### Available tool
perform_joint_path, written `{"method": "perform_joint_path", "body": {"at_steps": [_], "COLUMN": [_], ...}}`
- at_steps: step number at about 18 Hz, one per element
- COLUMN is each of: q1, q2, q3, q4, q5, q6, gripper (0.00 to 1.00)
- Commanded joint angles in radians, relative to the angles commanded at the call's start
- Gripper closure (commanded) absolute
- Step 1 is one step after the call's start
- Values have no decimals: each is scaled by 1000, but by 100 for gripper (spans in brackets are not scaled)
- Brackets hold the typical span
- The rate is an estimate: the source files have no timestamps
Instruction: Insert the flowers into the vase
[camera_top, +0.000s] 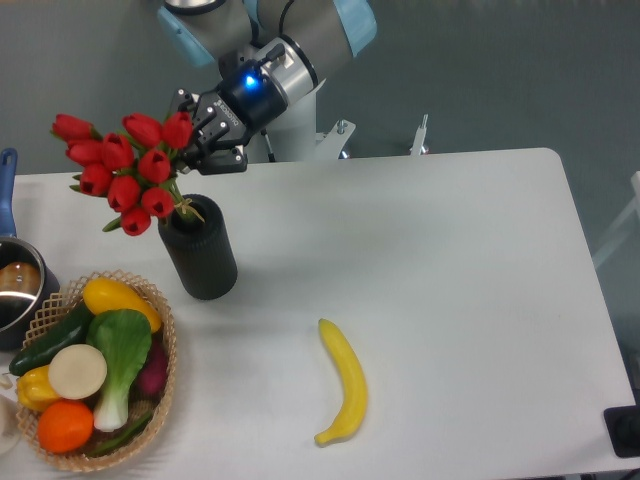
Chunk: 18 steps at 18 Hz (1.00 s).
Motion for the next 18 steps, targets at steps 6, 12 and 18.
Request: {"method": "perform_joint_path", "body": {"at_steps": [6, 12, 18], "q1": [-17, -17, 0], "q2": [-72, -63, 4], "q3": [6, 2, -35], "q4": [3, 2, 0], "q5": [81, 124, 193], "q6": [0, 2, 2], "gripper": [34, 0, 0]}}
